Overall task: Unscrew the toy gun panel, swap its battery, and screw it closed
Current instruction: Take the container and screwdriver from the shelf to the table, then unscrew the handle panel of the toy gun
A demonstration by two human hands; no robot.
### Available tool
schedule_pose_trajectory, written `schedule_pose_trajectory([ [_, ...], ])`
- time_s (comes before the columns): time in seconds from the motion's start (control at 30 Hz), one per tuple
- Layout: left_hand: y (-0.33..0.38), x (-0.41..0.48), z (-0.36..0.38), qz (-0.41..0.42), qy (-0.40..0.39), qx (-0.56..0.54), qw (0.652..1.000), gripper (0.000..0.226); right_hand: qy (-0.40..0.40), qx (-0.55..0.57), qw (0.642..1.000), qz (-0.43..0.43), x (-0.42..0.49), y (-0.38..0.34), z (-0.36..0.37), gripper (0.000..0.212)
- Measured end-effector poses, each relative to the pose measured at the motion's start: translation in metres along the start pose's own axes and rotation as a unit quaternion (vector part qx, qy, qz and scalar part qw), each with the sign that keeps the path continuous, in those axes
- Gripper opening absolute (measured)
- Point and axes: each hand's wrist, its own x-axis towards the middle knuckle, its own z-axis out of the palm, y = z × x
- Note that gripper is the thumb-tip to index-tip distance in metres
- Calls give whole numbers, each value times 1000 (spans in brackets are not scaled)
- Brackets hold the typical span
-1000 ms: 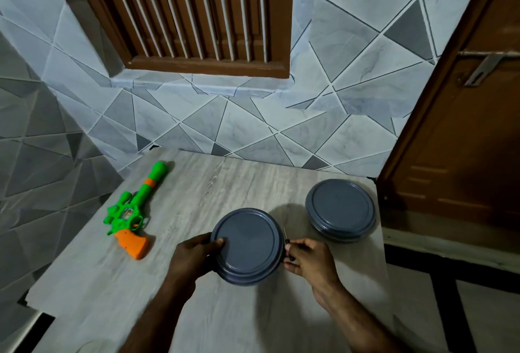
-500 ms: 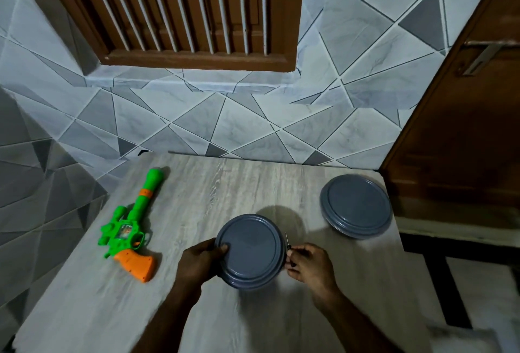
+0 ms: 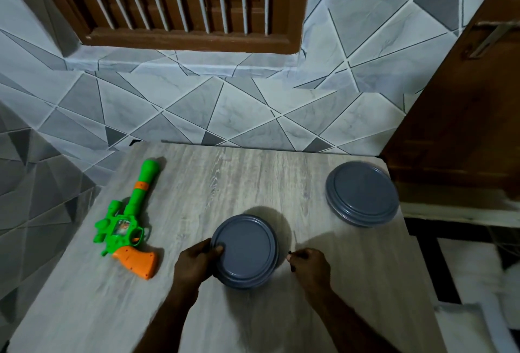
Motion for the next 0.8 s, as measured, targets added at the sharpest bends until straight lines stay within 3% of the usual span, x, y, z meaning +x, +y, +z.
schedule_pose_trajectory([
  [0.57,-11,17,-15,7,-26,-3,1000,24,-16,-101,995,17,16,7,20,18],
  [0.8,-16,19,-16,-1,-21,4,1000,33,-23,-115,993,22,18,4,22,21],
])
